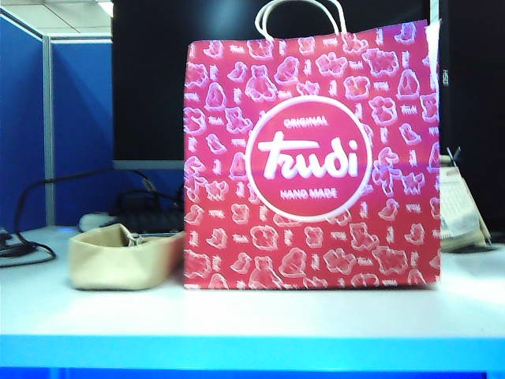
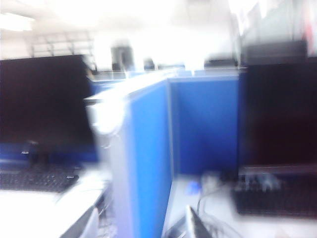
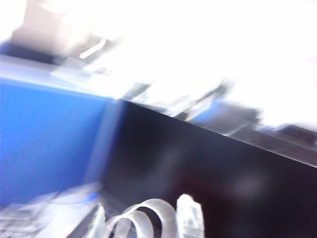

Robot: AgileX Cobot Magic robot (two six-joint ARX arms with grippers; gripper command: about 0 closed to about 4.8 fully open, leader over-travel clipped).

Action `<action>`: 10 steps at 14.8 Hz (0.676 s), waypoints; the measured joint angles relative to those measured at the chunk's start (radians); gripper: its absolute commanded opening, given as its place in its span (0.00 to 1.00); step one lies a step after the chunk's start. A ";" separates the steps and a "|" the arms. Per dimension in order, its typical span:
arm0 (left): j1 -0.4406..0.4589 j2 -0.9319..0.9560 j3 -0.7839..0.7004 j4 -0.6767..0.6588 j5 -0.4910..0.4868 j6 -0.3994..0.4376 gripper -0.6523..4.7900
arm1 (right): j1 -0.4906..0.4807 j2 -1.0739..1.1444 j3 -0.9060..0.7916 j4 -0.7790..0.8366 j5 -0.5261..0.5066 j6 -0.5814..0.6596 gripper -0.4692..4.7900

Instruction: Open the paper bag and put two oranges into the paper bag.

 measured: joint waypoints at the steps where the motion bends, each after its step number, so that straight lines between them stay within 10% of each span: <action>1: -0.011 0.018 -0.050 0.023 -0.041 -0.050 0.55 | -0.004 -0.099 -0.008 -0.062 0.075 0.001 0.47; 3: -0.040 0.038 -0.164 -0.077 -0.018 -0.027 0.55 | 0.000 -0.208 -0.051 -0.111 0.172 0.019 0.47; 5: -0.038 0.006 -0.446 0.123 0.114 -0.018 0.55 | 0.009 -0.289 -0.183 -0.191 0.287 0.047 0.46; 10: -0.041 0.010 -0.892 0.568 0.282 -0.090 0.55 | 0.000 -0.276 -0.533 -0.169 0.187 0.137 0.46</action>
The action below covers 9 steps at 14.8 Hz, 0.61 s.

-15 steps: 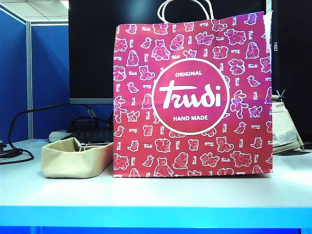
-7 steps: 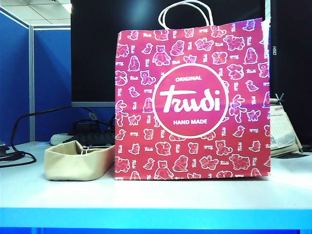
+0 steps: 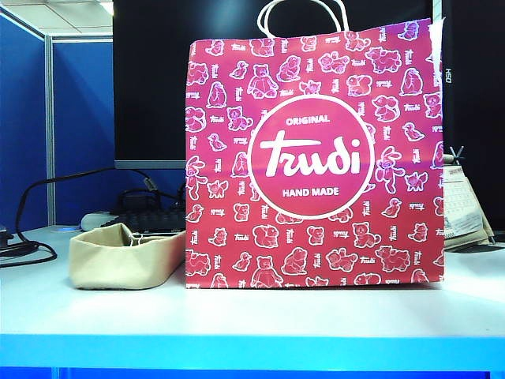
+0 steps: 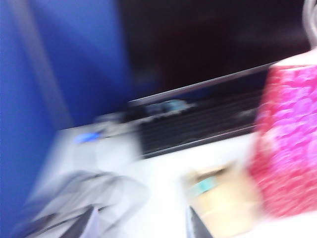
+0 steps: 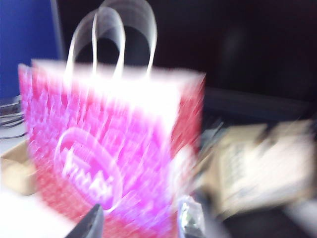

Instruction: Open the paper bag and put two oranges into the paper bag.

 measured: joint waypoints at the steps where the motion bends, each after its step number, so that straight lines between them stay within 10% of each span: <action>1: 0.001 0.000 -0.070 0.108 0.081 -0.043 0.55 | 0.002 -0.002 -0.077 0.066 0.001 0.063 0.46; 4: 0.000 -0.002 -0.385 0.505 0.204 -0.155 0.55 | 0.000 0.001 -0.372 0.459 0.005 0.218 0.46; 9: 0.002 0.000 -0.577 0.505 0.189 -0.271 0.55 | 0.000 0.005 -0.547 0.464 0.003 0.281 0.47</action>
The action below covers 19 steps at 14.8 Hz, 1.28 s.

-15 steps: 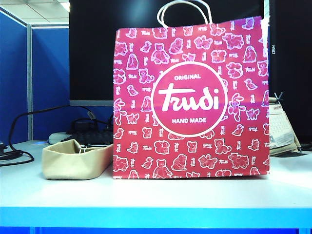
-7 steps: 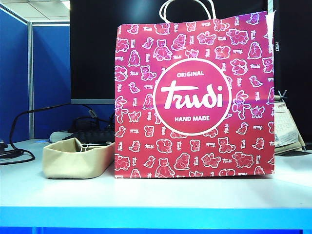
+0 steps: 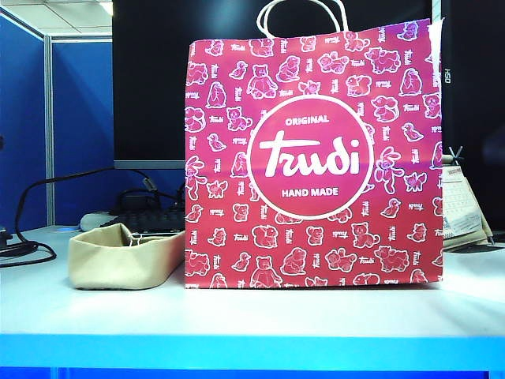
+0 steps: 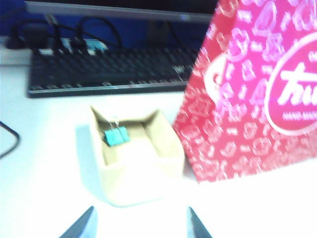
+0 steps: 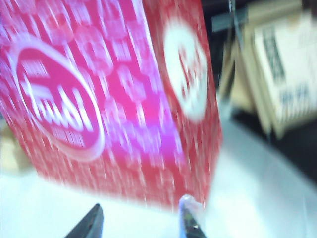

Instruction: Open the paper bag and put two oranges into the paper bag.

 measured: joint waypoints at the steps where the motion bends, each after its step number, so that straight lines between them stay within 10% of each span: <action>1: 0.000 0.000 0.000 -0.001 -0.001 -0.005 0.55 | 0.000 0.000 0.000 -0.035 -0.003 0.004 0.47; 9: 0.003 -0.005 0.001 -0.045 0.041 -0.087 0.55 | -0.003 -0.074 0.000 -0.164 -0.009 0.018 0.47; 14: 0.516 -0.008 0.001 -0.049 0.132 -0.089 0.55 | -0.310 -0.199 0.000 0.024 -0.021 0.018 0.47; 19: 0.521 -0.008 0.001 -0.049 -0.012 -0.090 0.55 | -0.266 -0.199 0.000 0.018 -0.008 0.018 0.47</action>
